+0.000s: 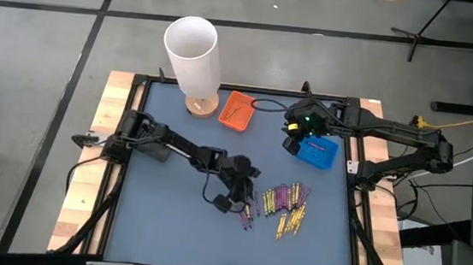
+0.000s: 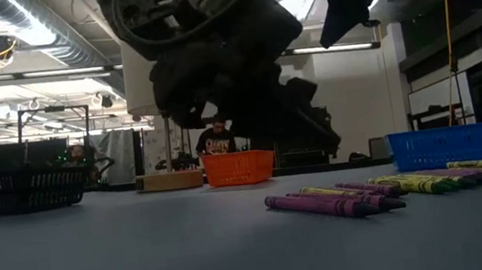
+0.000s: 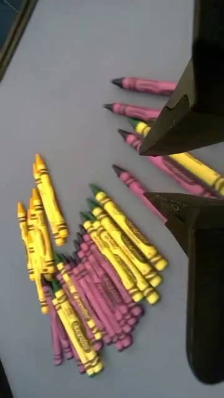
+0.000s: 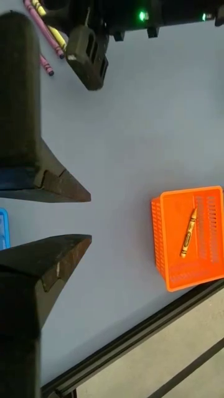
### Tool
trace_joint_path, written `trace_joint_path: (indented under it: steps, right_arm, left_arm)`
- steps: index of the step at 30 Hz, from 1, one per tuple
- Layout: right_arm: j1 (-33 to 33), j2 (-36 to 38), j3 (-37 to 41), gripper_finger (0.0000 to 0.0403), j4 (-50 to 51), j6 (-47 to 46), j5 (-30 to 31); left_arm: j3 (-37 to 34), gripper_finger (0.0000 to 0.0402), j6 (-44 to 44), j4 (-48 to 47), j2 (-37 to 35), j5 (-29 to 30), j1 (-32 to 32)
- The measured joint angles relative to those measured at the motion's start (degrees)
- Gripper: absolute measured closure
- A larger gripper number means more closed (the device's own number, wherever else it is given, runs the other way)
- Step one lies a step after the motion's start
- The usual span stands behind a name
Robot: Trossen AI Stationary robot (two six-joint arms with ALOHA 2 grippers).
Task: Sort crayons
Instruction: Put the green crayon into the black basket
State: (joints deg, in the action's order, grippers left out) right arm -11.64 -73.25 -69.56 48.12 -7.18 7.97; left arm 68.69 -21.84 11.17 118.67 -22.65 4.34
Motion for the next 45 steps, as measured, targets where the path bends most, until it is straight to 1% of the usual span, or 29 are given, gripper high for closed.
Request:
trace_joint_path:
  steps: [4, 8, 18, 30, 42, 45]
  right_arm:
    - [0.0, 0.0, 0.0, 0.0313, 0.0, 0.0, 0.0]
    - [0.0, 0.0, 0.0, 0.0313, -0.1, 0.0, 0.0]
    - [0.0, 0.0, 0.0, 0.0313, -0.5, 0.1, 0.0]
    - [0.0, 0.0, 0.0, 0.0313, -0.5, 0.1, 0.0]
    - [0.0, 0.0, 0.0, 0.0313, -0.5, 0.1, 0.0]
    - [0.0, 0.0, 0.0, 0.0313, -0.5, 0.1, 0.0]
  left_arm:
    - [0.0, 0.0312, -2.5, -1.4, 0.0, 0.0, 0.0]
    - [0.0, 0.0312, -2.8, -1.5, 0.0, 0.0, 0.0]
    - [0.0, 0.0315, -2.9, -0.6, 3.8, -1.2, 0.0]
    - [0.1, 0.0341, -2.6, -2.8, 3.8, -0.9, 0.0]
    - [0.2, 0.0343, -2.2, -5.9, 3.7, -0.5, 0.3]
    - [0.1, 0.0343, -2.2, -6.6, 3.3, 0.5, 0.4]
